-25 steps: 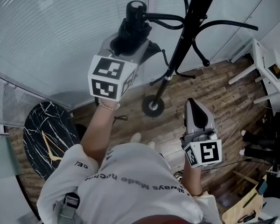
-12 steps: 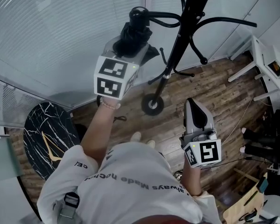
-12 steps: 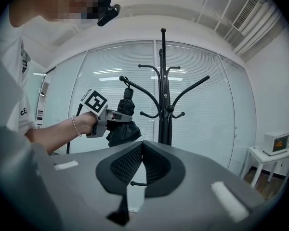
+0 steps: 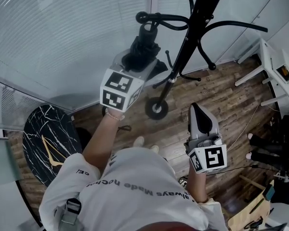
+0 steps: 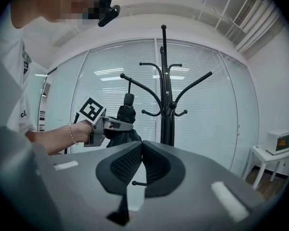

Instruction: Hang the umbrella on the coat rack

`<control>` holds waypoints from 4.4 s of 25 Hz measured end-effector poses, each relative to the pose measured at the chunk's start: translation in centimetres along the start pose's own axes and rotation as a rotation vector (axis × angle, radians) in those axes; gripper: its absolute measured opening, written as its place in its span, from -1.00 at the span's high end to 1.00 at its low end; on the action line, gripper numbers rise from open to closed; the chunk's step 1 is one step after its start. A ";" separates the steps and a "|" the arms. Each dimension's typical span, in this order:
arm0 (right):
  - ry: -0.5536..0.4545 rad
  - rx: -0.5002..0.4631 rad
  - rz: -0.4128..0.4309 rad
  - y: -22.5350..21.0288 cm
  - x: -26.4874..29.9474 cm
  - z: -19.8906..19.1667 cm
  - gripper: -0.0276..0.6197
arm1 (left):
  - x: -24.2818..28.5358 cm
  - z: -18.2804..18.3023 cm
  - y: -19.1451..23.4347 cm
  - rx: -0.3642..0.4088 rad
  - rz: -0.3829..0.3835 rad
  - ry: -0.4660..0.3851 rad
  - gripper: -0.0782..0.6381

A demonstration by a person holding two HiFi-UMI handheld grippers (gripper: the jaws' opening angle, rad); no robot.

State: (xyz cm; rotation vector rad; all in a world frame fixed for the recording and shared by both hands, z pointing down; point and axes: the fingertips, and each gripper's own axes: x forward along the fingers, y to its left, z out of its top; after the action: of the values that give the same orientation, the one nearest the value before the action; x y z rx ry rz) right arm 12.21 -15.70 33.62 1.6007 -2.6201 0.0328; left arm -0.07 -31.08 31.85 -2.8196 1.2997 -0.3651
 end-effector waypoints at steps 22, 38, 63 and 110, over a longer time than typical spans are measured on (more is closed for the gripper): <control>0.031 -0.025 -0.038 -1.1 0.4 -1.8 0.91 | 0.8 -2.8 -2.7 -0.041 -0.152 -0.037 0.08; 0.021 -0.011 -0.063 -1.5 0.2 -2.4 0.91 | 1.0 -3.8 -2.9 -0.039 -0.169 -0.053 0.06; -0.011 -0.017 -0.067 -0.9 -0.8 -1.3 0.91 | -0.2 -1.2 -3.4 -0.050 -0.204 -0.158 -0.32; 0.002 -0.030 -0.039 1.9 -1.9 -2.0 0.91 | -10.3 -4.1 -8.2 -0.139 -0.150 -0.208 0.67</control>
State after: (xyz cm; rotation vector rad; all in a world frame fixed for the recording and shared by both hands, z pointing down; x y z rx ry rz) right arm 11.49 -13.03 35.51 1.6410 -2.5740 -0.0073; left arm -1.22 -17.64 34.63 -2.9792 1.1183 0.0196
